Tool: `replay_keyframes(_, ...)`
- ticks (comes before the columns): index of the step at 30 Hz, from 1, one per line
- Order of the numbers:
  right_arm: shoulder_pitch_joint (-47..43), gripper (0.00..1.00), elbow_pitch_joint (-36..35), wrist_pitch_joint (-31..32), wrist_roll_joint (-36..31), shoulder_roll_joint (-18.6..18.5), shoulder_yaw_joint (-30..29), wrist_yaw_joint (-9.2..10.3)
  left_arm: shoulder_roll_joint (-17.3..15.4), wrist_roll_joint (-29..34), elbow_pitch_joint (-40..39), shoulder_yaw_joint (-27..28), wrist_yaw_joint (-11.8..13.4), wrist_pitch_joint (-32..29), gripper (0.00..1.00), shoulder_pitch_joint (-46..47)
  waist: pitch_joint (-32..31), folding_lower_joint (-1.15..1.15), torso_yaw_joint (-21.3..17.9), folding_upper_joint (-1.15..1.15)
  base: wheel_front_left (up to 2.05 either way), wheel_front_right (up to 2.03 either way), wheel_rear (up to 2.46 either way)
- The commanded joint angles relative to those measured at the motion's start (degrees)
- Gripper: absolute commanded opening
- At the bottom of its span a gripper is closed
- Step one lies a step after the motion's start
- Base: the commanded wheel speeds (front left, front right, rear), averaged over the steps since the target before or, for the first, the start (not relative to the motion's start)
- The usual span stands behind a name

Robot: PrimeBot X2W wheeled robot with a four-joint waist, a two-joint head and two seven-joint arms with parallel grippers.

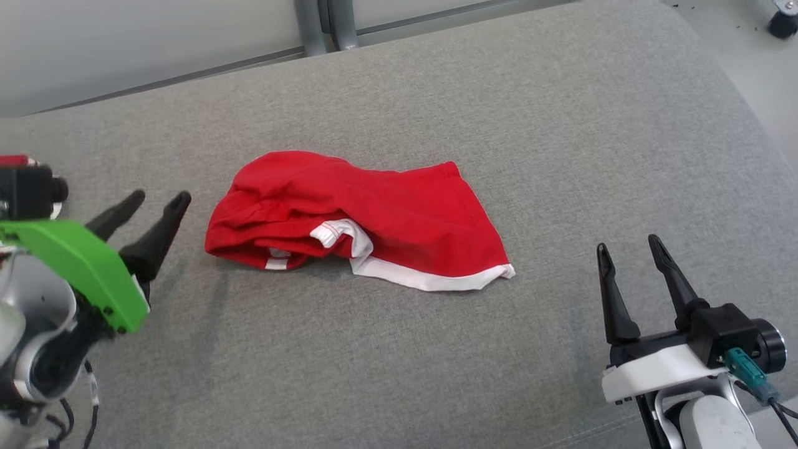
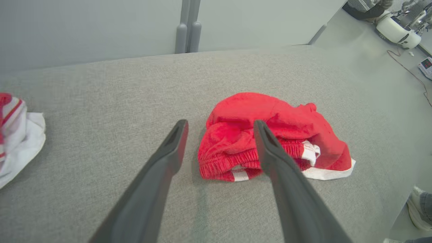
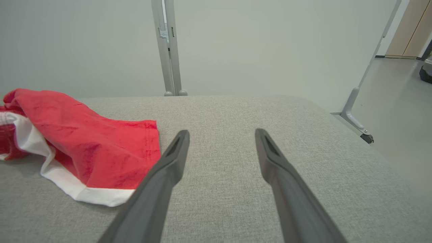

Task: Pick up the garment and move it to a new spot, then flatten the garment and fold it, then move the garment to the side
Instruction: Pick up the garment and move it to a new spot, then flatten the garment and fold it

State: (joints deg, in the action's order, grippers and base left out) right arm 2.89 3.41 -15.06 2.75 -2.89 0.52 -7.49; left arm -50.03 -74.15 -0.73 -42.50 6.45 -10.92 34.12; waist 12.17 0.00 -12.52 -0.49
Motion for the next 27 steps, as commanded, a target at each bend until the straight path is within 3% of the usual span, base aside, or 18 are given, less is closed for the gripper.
replay_keyframes(1, -0.30, 1.00, -0.19, -0.20, -0.33, 0.00, 0.08, 0.00, -0.60, 0.09, -0.20, 0.23, 0.42, 0.51, 1.00, -1.31, -1.01, 0.00, 1.45, 0.49, 0.00, 0.00, 0.00)
replay_keyframes(5, -1.43, 1.00, -0.50, -0.20, -1.64, -0.07, -0.78, 0.00, -0.40, -0.29, -5.21, 0.23, 4.33, 7.19, 1.00, -10.00, -1.56, 0.00, 3.70, 0.49, 0.00, 0.00, 0.00)
replay_keyframes(9, -1.55, 1.00, -0.47, -0.20, -3.00, -0.08, -0.82, 0.01, 5.13, 0.66, -5.85, -1.66, 6.02, 12.02, 1.00, -14.01, -1.67, 0.00, 5.48, 0.49, 0.00, 0.00, 0.00)
replay_keyframes(18, -0.42, 1.00, -0.77, -0.20, -5.69, -0.07, 0.39, 0.01, 19.89, 1.15, 3.74, -5.44, 3.52, 12.87, 1.00, -7.86, -0.23, 0.00, 6.48, 0.49, 0.00, 0.00, 0.00)
replay_keyframes(22, -0.49, 1.00, -1.01, -0.20, -5.81, -0.08, 0.54, 0.01, 23.68, -1.59, 7.08, -5.38, 1.36, 11.14, 1.00, -5.01, 0.56, 0.00, 5.56, 0.49, 0.00, 0.00, 0.00)
replay_keyframes(27, -1.26, 1.00, -0.89, -0.20, -4.89, -0.07, 0.58, 0.01, 25.76, -2.82, 9.90, -5.48, -0.54, 10.24, 1.00, -3.59, 1.01, 0.00, 4.30, 0.49, 0.00, 0.00, 0.00)
